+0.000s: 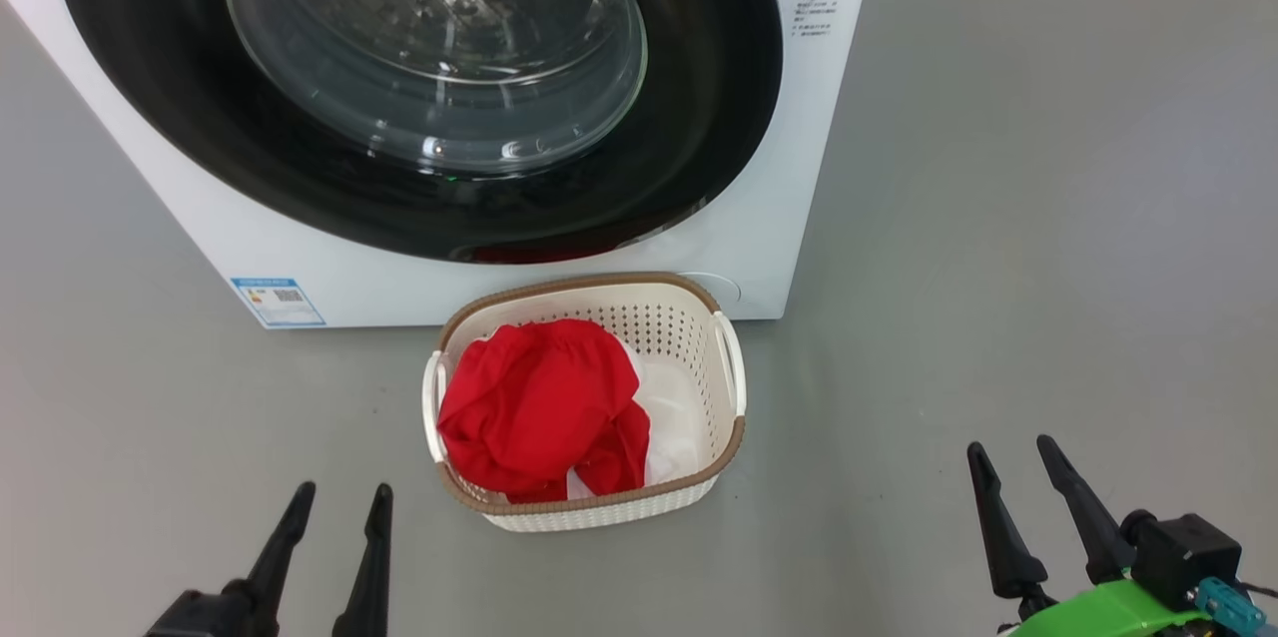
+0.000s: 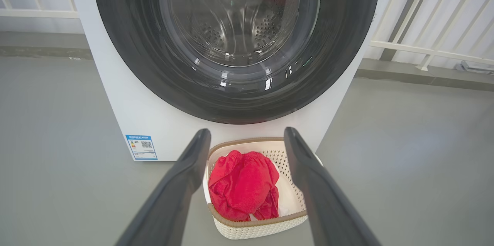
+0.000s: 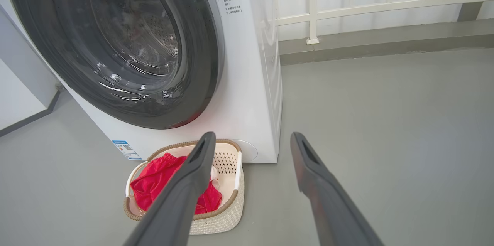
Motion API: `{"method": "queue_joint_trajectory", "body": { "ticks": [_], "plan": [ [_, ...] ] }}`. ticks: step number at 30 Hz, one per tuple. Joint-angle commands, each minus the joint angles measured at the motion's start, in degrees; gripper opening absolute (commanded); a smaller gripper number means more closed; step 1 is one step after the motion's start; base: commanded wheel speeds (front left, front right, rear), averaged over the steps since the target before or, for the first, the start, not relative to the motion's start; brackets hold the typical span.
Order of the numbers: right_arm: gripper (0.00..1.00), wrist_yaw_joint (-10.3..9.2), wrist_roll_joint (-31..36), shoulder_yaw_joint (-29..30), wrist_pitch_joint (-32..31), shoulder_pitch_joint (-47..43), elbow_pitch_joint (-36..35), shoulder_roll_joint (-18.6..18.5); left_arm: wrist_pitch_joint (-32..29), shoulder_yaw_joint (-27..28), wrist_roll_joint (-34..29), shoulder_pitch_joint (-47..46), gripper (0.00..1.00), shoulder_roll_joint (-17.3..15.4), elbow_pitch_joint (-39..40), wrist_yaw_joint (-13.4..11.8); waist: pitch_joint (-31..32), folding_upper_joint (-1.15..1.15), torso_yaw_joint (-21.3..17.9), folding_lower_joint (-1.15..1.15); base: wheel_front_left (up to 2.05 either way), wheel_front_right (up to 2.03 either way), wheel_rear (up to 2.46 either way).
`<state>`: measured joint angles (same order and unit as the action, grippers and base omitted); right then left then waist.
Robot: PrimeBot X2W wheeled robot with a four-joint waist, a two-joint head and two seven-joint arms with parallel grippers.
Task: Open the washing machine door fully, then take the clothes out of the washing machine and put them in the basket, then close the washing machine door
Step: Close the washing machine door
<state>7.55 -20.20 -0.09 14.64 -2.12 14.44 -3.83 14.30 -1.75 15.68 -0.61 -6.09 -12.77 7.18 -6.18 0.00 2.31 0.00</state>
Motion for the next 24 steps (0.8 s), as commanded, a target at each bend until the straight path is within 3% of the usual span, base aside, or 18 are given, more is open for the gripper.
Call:
{"method": "queue_joint_trajectory", "body": {
  "ticks": [1,24],
  "plan": [
    [1.0,-0.06,0.0,-0.8,0.4,-0.1,-1.4,-0.5,0.7,2.2,0.0,0.1,1.0,-1.2,1.8,0.3,0.7,0.0,-0.4,0.0,0.0,0.0,0.0],
    [1.0,-0.06,0.4,1.6,0.4,-5.7,-1.9,-0.2,0.7,5.2,-0.6,6.8,1.0,-0.2,4.1,0.3,3.4,0.0,-1.7,0.0,0.0,0.0,0.0]
  ]
}}
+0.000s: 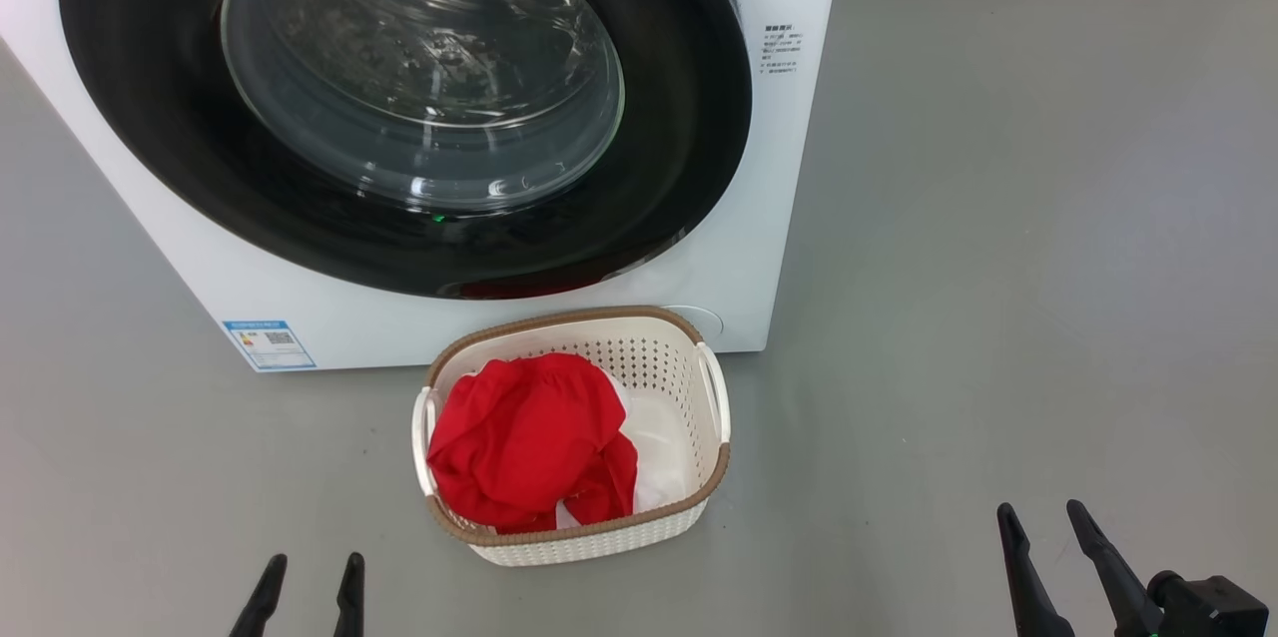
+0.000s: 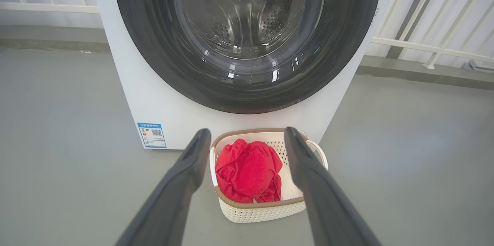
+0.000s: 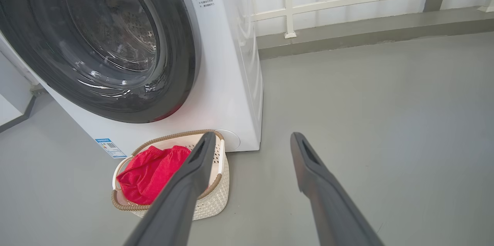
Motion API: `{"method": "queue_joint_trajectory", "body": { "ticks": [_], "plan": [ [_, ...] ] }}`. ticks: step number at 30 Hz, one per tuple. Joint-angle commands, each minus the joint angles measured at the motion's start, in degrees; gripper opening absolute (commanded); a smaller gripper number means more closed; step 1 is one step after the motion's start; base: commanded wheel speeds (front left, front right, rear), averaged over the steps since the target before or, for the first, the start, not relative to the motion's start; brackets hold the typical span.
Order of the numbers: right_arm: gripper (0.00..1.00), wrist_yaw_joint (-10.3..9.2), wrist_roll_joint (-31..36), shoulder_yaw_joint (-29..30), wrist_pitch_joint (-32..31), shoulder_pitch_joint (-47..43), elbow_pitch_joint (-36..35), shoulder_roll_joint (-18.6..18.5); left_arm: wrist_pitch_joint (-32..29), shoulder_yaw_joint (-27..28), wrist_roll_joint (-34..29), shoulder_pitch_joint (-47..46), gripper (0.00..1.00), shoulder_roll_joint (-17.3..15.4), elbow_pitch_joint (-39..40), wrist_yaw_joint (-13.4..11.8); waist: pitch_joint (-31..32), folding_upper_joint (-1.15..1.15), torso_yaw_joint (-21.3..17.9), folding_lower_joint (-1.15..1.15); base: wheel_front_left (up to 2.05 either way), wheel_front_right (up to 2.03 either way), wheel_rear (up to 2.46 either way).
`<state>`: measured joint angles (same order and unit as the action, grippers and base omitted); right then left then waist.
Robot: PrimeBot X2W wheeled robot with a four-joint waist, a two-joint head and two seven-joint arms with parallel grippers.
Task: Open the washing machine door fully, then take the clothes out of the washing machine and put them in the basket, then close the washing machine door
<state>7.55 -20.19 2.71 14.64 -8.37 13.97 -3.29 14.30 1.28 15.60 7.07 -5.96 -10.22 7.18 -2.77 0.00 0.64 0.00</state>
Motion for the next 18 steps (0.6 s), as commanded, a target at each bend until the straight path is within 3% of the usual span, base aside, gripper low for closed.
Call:
{"method": "queue_joint_trajectory", "body": {
  "ticks": [1,17,18],
  "plan": [
    [1.0,-0.06,0.4,-1.2,0.4,0.6,-1.5,-0.7,0.7,2.2,-0.5,-1.0,1.0,-0.4,1.5,0.3,0.0,0.0,0.0,0.0,0.0,0.0,0.0],
    [1.0,-0.06,0.5,-1.3,0.4,0.8,-1.6,-0.5,0.7,2.2,0.1,-1.4,1.0,-0.4,1.9,0.3,0.1,0.0,0.1,0.0,0.0,0.0,0.0],
    [0.0,0.0,0.0,0.0,0.0,0.0,-0.2,0.1,0.0,0.1,0.0,0.0,0.0,0.0,0.4,0.0,0.1,0.0,0.1,0.0,0.0,0.0,0.0]
  ]
}}
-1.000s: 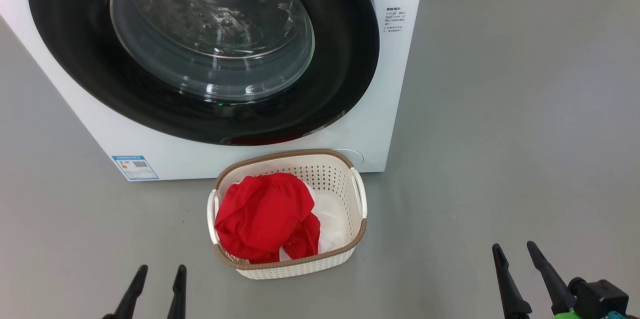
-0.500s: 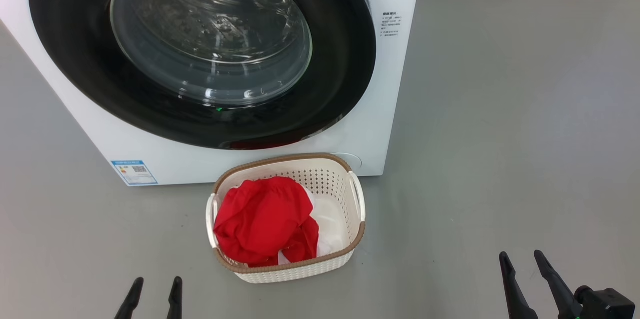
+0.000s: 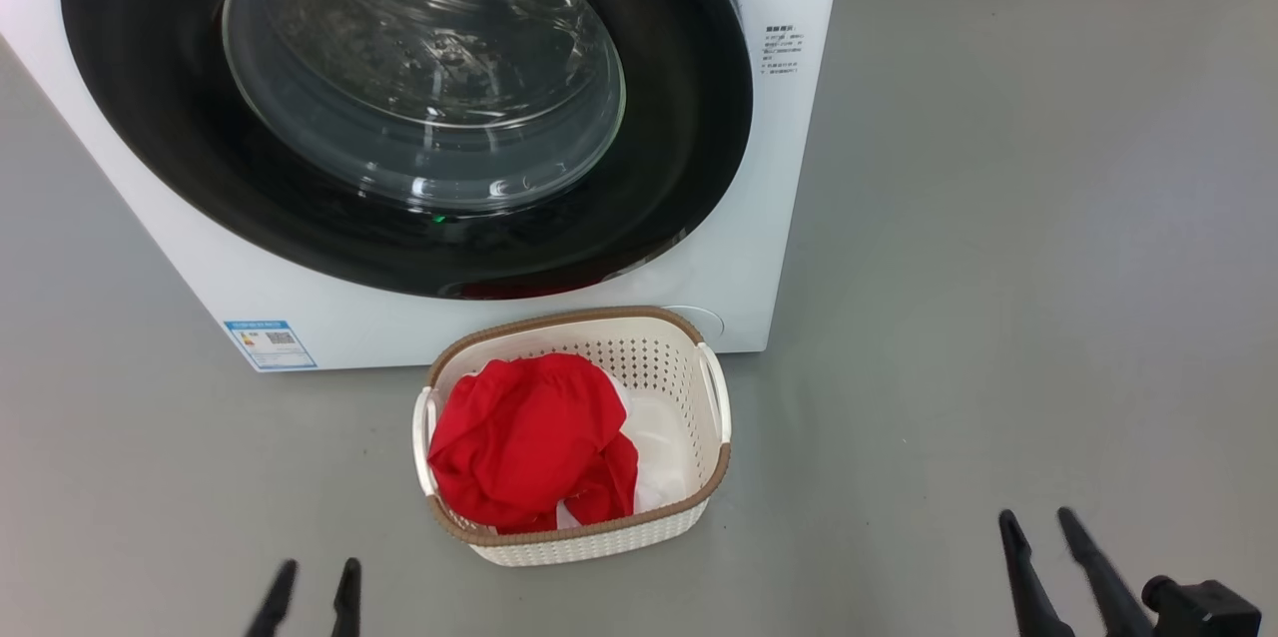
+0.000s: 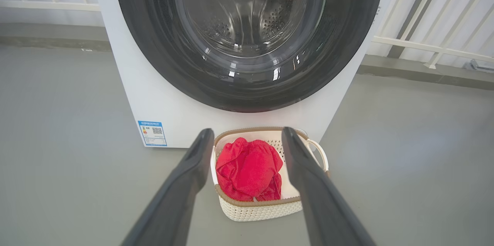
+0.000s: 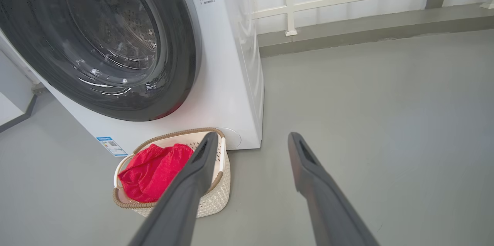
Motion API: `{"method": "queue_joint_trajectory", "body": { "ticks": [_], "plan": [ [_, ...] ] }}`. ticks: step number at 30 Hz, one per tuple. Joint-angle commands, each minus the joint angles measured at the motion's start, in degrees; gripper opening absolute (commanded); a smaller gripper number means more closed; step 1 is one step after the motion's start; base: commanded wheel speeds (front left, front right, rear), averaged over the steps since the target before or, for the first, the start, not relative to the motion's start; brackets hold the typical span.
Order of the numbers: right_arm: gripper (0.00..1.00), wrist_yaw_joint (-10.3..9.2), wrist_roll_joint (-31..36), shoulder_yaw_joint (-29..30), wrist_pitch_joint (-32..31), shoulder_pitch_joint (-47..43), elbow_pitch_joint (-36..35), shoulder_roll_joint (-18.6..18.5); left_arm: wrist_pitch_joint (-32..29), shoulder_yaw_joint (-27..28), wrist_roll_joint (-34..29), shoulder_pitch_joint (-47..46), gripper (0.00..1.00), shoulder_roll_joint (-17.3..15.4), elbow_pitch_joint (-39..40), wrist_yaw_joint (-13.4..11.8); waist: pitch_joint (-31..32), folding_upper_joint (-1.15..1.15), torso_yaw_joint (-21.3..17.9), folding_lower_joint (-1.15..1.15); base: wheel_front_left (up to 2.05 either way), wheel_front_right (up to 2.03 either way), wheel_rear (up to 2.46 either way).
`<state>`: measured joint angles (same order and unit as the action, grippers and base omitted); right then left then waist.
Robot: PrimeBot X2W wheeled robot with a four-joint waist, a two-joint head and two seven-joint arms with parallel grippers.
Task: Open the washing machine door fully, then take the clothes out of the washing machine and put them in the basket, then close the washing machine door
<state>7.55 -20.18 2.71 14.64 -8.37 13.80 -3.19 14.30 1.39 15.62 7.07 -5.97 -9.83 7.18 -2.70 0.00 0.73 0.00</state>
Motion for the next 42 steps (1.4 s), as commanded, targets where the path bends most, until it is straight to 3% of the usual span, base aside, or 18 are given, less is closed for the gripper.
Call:
{"method": "queue_joint_trajectory", "body": {
  "ticks": [1,6,13,18,42],
  "plan": [
    [0.0,0.0,0.0,0.0,0.0,0.0,0.4,0.0,-0.1,-0.1,0.0,0.0,0.0,0.1,-0.3,0.0,0.0,0.0,0.0,0.0,0.0,0.0,0.0],
    [0.0,0.0,0.0,-0.1,0.0,0.0,4.3,1.1,-0.2,-0.8,0.0,0.1,0.0,1.7,-4.1,-0.1,0.0,0.0,0.0,0.0,0.0,0.0,0.0],
    [0.0,0.0,-4.2,0.0,-1.1,0.7,3.9,0.9,-1.3,-0.6,4.4,-0.5,0.0,1.7,-4.0,-0.1,0.3,0.0,0.0,0.13,0.0,0.0,0.0],
    [0.0,-0.01,-7.1,0.0,-1.9,1.3,3.8,0.8,-2.0,-0.4,7.5,-1.1,0.0,1.7,-4.1,0.0,0.3,0.0,-0.1,0.01,0.0,0.0,0.0],
    [0.0,-0.02,-21.2,0.5,-5.7,4.1,3.1,0.5,-5.8,0.5,22.3,-3.7,0.0,1.9,-4.1,0.0,0.7,0.0,-0.2,0.0,0.0,0.0,0.0]
  ]
}}
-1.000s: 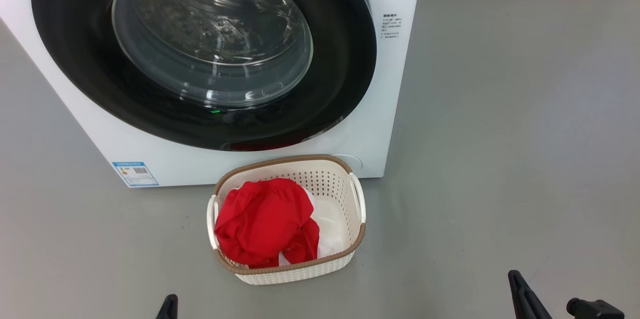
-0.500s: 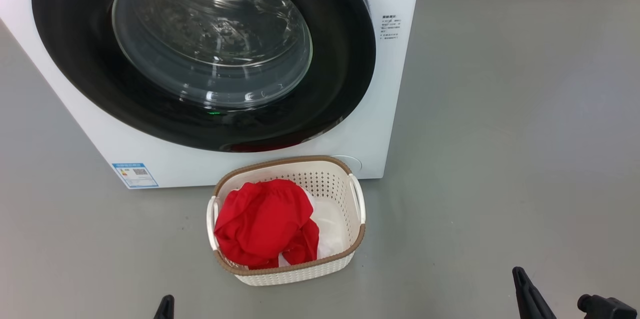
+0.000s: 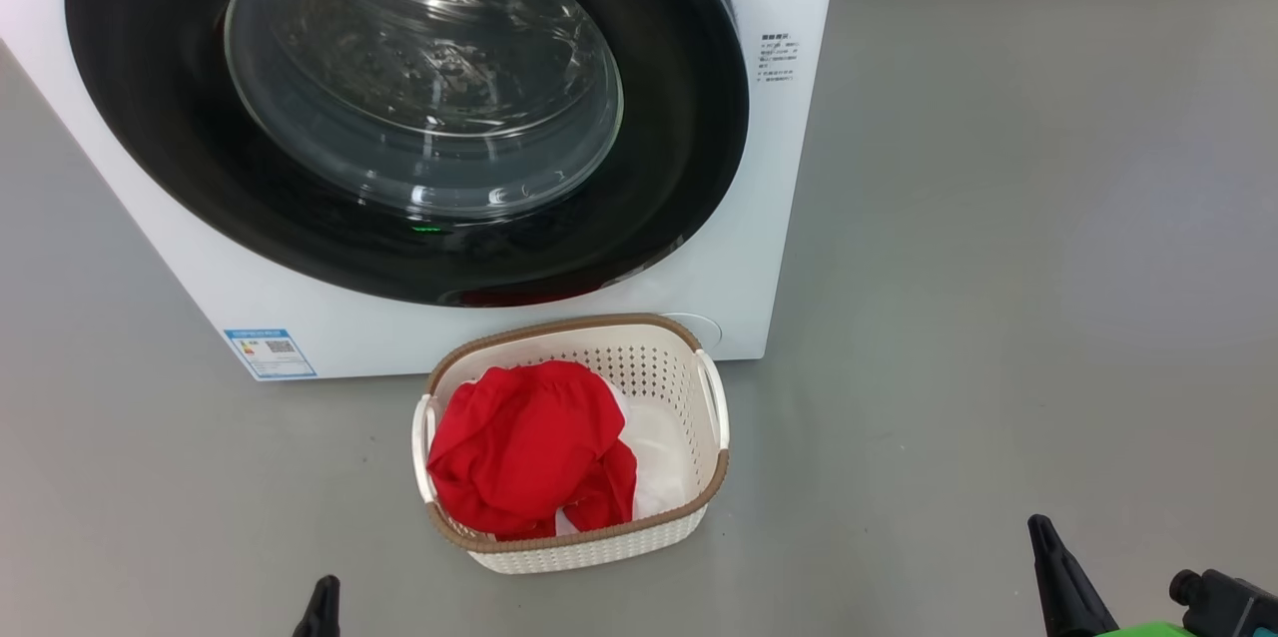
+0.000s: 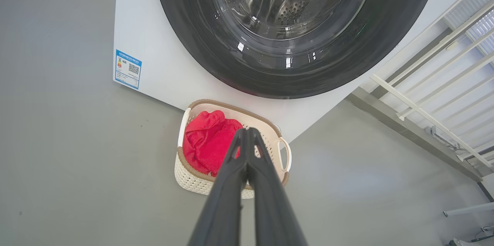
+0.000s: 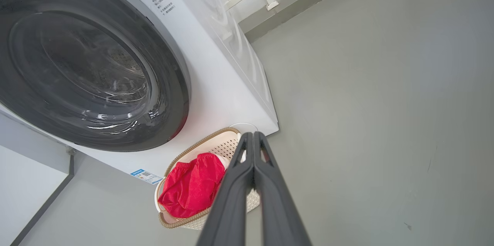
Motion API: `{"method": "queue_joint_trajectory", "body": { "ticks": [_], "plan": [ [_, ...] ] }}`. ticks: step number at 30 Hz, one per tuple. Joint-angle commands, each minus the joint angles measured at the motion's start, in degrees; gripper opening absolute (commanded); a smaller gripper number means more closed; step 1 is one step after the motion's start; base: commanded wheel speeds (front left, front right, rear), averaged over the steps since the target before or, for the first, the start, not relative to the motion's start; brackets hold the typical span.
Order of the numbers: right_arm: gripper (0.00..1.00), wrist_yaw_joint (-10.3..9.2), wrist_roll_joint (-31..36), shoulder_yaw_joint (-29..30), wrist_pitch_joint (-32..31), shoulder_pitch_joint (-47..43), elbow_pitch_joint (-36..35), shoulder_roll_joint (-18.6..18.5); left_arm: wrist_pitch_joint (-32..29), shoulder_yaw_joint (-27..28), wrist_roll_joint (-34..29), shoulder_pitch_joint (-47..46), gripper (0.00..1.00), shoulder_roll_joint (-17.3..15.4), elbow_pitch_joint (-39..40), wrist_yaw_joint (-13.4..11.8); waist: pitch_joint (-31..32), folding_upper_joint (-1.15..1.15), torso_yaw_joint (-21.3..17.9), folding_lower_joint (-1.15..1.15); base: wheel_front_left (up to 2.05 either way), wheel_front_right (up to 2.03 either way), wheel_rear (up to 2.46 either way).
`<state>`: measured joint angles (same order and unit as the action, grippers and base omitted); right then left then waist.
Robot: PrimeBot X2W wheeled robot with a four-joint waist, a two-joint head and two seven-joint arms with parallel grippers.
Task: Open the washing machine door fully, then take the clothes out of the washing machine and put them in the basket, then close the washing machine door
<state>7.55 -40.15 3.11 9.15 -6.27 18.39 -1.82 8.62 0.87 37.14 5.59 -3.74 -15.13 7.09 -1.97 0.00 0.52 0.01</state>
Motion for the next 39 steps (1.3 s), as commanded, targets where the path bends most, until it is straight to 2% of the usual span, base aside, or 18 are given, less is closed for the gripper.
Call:
{"method": "queue_joint_trajectory", "body": {
  "ticks": [1,39],
  "plan": [
    [0.0,-0.02,-1.8,0.1,-0.3,2.1,-1.5,-0.9,-0.3,1.1,1.4,-2.3,0.0,-0.4,1.2,0.1,0.0,0.0,0.0,-0.01,0.0,0.0,0.0],
    [0.0,-0.04,-23.1,1.1,-6.5,6.4,-2.7,-1.3,-6.3,2.8,24.1,-6.3,0.0,0.0,1.2,0.2,0.8,0.0,-0.2,-0.01,0.0,0.0,0.0]
  ]
}}
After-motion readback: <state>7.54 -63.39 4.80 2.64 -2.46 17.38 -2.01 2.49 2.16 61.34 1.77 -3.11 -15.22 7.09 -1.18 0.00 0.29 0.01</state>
